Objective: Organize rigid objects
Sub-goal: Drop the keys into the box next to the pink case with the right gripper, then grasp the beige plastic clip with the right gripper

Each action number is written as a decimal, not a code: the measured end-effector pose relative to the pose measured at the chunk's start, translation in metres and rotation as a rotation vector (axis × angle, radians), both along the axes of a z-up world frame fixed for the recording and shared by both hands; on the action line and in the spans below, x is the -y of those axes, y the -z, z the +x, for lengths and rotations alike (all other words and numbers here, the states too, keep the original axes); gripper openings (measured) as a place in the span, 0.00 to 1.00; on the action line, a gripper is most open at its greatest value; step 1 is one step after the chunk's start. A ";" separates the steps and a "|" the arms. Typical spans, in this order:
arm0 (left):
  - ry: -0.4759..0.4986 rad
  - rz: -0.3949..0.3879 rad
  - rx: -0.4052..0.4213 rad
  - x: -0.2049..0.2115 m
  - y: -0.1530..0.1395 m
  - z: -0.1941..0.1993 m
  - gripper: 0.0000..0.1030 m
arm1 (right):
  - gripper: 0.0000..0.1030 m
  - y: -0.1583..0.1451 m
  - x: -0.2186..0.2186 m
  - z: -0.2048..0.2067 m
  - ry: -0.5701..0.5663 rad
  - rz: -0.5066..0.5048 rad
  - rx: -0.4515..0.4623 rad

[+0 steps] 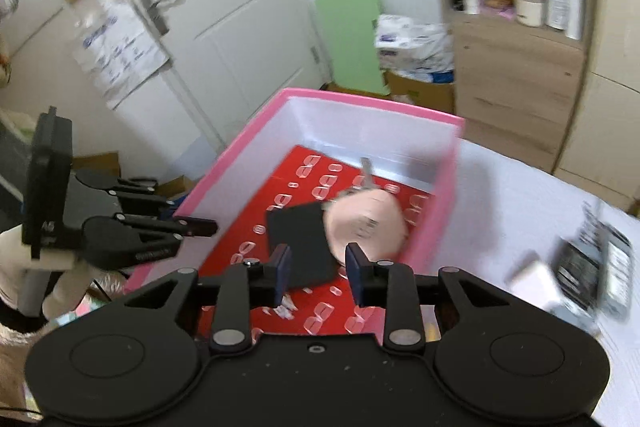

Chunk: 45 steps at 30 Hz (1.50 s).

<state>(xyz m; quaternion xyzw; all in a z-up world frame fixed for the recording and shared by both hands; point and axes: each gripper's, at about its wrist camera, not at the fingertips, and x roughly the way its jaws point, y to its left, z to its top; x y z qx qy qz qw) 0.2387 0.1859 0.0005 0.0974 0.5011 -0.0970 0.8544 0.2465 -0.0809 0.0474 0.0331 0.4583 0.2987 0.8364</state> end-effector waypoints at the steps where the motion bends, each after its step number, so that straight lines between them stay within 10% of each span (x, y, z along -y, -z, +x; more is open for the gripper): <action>1: 0.002 0.001 -0.012 0.000 -0.001 0.001 0.07 | 0.36 0.000 0.013 -0.003 0.027 0.007 -0.003; 16: 0.044 0.074 -0.007 0.009 -0.004 -0.003 0.06 | 0.62 0.084 0.100 -0.036 0.314 -0.191 0.022; 24: 0.035 0.084 0.012 0.011 -0.004 -0.004 0.06 | 0.72 0.120 0.112 -0.030 0.385 -0.046 -0.021; 28: 0.018 0.063 0.018 0.008 -0.005 -0.005 0.06 | 0.68 0.132 0.097 -0.021 0.426 -0.130 0.022; 37: 0.010 0.056 0.025 0.007 -0.005 -0.007 0.05 | 0.57 0.088 0.100 -0.041 0.448 -0.027 0.067; 45: 0.019 0.060 0.026 0.006 -0.007 -0.006 0.05 | 0.57 0.016 0.062 -0.030 0.238 0.190 0.081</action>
